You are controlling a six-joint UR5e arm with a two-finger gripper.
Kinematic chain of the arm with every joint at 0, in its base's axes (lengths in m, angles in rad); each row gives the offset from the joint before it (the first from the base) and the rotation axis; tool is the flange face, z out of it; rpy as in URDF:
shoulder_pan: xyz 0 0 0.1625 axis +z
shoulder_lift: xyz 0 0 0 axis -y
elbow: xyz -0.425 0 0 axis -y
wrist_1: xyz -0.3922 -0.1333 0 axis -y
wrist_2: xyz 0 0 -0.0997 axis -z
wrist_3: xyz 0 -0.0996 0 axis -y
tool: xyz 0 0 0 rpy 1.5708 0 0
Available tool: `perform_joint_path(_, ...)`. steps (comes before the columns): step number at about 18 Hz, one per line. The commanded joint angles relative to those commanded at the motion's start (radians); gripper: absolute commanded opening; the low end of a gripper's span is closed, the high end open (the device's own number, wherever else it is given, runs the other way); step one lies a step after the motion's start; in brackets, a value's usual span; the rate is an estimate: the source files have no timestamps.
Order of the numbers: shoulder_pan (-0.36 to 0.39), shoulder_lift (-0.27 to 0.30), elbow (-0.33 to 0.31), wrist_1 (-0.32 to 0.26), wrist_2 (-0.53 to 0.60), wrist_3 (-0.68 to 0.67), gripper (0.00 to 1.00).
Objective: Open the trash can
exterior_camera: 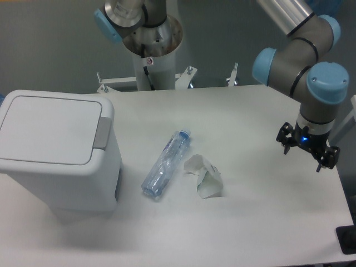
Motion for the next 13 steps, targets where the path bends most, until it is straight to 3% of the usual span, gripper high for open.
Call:
perform_joint_path(8, 0.000, 0.006, -0.003, -0.002, -0.005, -0.014, 1.00)
perform_joint_path(10, -0.002, 0.015, -0.032, 0.011, -0.020, -0.038, 1.00)
perform_joint_path(12, 0.005, 0.063, -0.070, 0.075, -0.101, -0.095, 1.00)
perform_joint_path(13, 0.008, 0.092, -0.084, 0.078, -0.157, -0.144, 1.00)
